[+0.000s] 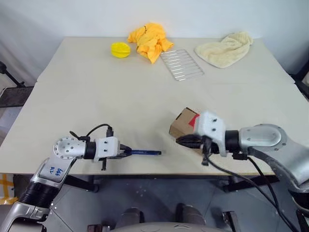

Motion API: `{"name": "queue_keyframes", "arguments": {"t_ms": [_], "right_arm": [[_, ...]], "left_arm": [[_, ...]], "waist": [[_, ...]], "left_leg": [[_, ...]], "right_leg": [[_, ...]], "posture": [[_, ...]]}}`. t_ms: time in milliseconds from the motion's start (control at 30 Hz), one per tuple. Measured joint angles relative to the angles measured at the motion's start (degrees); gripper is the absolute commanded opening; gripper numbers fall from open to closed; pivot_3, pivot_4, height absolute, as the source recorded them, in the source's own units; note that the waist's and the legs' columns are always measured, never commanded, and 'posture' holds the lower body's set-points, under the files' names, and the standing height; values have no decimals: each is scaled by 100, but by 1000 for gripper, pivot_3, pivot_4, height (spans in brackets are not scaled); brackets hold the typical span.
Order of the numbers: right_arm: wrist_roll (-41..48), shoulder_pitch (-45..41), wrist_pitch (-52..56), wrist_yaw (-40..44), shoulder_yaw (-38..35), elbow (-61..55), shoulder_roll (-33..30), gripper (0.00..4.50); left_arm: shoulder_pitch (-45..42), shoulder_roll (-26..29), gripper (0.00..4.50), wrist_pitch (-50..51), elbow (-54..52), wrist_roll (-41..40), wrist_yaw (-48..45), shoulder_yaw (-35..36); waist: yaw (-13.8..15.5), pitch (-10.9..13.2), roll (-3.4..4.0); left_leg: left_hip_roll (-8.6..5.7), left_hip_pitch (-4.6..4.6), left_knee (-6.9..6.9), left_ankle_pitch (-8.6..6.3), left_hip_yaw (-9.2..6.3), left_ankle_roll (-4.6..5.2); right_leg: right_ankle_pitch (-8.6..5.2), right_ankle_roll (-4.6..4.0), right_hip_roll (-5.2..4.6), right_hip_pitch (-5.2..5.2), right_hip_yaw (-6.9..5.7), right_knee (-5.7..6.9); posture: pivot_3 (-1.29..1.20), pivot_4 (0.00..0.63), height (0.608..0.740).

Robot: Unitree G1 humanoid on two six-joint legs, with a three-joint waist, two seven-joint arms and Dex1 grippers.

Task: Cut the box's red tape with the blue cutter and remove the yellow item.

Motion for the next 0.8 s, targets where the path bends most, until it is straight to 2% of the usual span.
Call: {"name": "queue_keyframes", "arguments": {"t_ms": [167, 367, 800], "right_arm": [[-758, -229, -503, 48, 904, 379, 572, 26], [-1482, -467, -1033, 225, 1372, 1068, 971, 26], [-2074, -361, -1626, 591, 1573, 1530, 1325, 26]], "left_arm": [[192, 139, 784, -220, -286, 244, 83, -23], [374, 199, 784, 42, -632, 266, 113, -24], [343, 233, 784, 364, -809, 269, 115, -69]], "waist": [[-18, 0, 1], [-25, 0, 1], [-18, 0, 1]], "left_leg": [[1, 1, 0, 0, 2, 0], [2, 2, -2, -1, 0, -1], [3, 2, -2, -2, 1, -2]], "right_leg": [[0, 0, 0, -1, 0, 1], [0, 0, 1, -1, -4, 2], [0, 0, 3, -1, -5, 2]], "posture": [[0, 150, 740], [0, 150, 740], [0, 150, 740]]}}
